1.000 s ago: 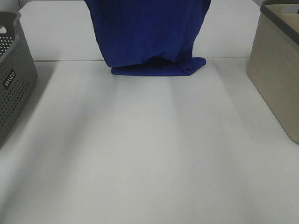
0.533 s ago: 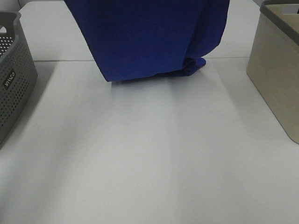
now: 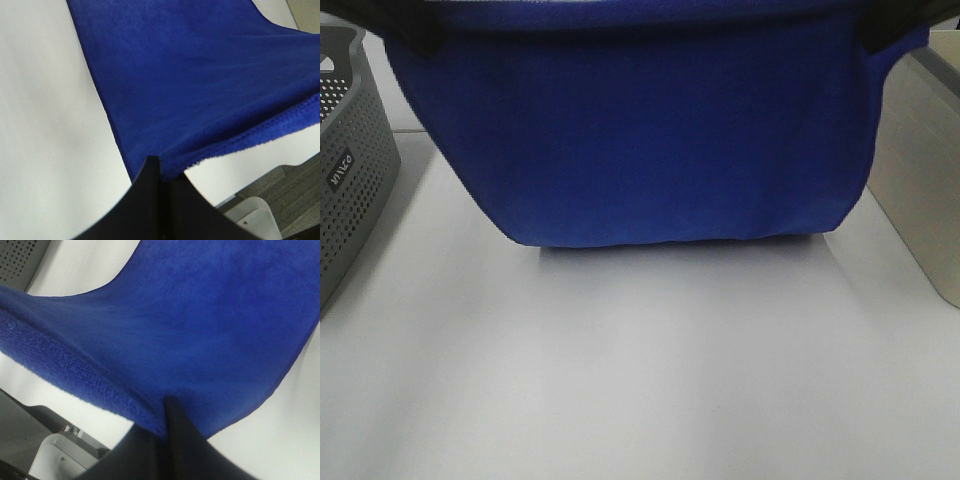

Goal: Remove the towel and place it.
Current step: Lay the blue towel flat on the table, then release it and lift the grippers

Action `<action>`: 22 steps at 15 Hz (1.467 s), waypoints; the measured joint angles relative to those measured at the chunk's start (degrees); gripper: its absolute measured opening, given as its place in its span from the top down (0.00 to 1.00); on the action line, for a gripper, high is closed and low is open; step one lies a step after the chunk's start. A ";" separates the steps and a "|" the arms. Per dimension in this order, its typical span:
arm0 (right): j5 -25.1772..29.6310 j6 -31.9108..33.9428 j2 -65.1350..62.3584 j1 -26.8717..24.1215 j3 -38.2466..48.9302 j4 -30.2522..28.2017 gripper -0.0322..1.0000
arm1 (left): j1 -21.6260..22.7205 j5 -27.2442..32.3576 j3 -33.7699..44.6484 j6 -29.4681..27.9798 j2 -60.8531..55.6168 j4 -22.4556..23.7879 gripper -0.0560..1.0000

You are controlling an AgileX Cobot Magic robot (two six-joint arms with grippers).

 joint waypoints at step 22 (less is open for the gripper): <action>0.57 0.06 -10.54 0.57 35.75 2.81 0.95 | 0.00 -3.27 55.12 -3.78 -29.68 -20.11 0.95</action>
